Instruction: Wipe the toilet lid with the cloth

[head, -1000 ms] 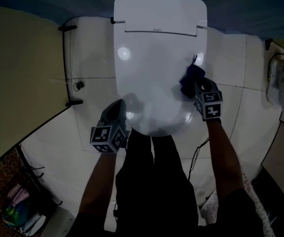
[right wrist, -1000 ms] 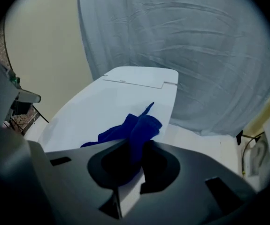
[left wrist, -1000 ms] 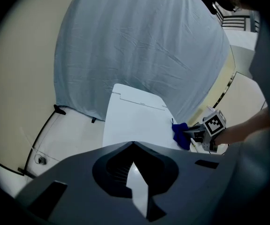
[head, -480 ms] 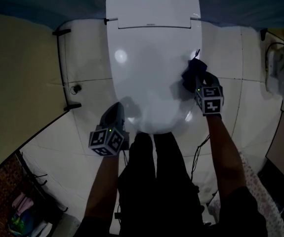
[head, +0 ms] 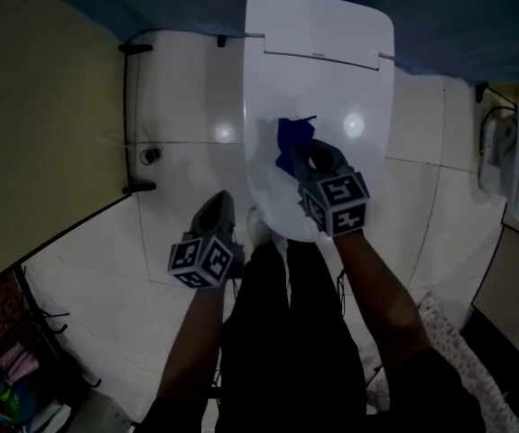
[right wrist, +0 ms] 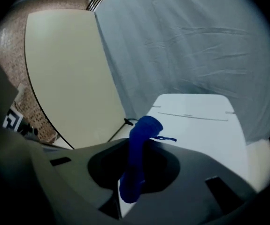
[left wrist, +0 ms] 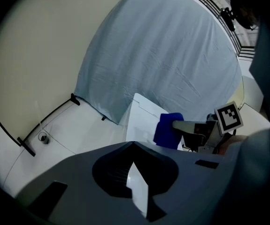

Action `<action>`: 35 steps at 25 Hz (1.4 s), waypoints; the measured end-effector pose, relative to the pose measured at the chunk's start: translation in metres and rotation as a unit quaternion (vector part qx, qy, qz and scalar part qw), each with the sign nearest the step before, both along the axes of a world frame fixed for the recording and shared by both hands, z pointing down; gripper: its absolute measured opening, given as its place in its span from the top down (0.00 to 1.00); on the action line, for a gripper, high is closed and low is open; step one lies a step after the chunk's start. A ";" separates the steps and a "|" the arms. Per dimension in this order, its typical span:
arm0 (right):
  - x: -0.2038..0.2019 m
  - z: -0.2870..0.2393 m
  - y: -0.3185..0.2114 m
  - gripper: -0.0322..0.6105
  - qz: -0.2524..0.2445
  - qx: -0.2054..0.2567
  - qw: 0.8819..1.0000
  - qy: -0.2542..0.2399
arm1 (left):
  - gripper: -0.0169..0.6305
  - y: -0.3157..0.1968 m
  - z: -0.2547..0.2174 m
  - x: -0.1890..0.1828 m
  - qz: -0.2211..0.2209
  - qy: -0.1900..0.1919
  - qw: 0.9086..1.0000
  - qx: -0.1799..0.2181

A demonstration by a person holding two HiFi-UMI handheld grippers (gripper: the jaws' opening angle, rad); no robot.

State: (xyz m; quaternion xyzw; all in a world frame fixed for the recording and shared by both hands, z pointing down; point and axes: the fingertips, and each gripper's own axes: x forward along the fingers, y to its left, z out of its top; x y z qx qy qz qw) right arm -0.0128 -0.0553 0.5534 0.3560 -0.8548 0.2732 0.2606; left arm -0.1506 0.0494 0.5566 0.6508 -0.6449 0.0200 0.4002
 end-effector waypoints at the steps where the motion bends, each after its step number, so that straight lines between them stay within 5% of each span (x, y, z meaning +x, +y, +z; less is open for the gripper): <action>1: -0.021 0.000 0.005 0.87 0.003 -0.013 1.000 -0.024 | 0.99 0.005 -0.001 -0.006 0.000 0.003 1.000 0.000; 5: -0.074 0.036 0.028 0.87 0.021 -0.074 0.996 -0.052 | 0.99 0.025 0.004 -0.033 -0.005 0.010 1.000 -0.009; 11: -0.067 0.106 0.047 0.87 -0.015 -0.070 0.996 0.054 | 0.99 0.048 0.021 -0.041 0.001 0.012 1.000 -0.025; 22: 0.050 0.118 0.038 0.87 -0.038 0.000 0.984 0.174 | 0.99 0.061 0.034 -0.019 0.043 0.004 0.999 -0.032; 35: 0.237 0.118 0.044 0.87 0.094 -0.016 0.965 0.246 | 0.99 0.061 0.041 0.010 0.088 -0.011 0.995 -0.042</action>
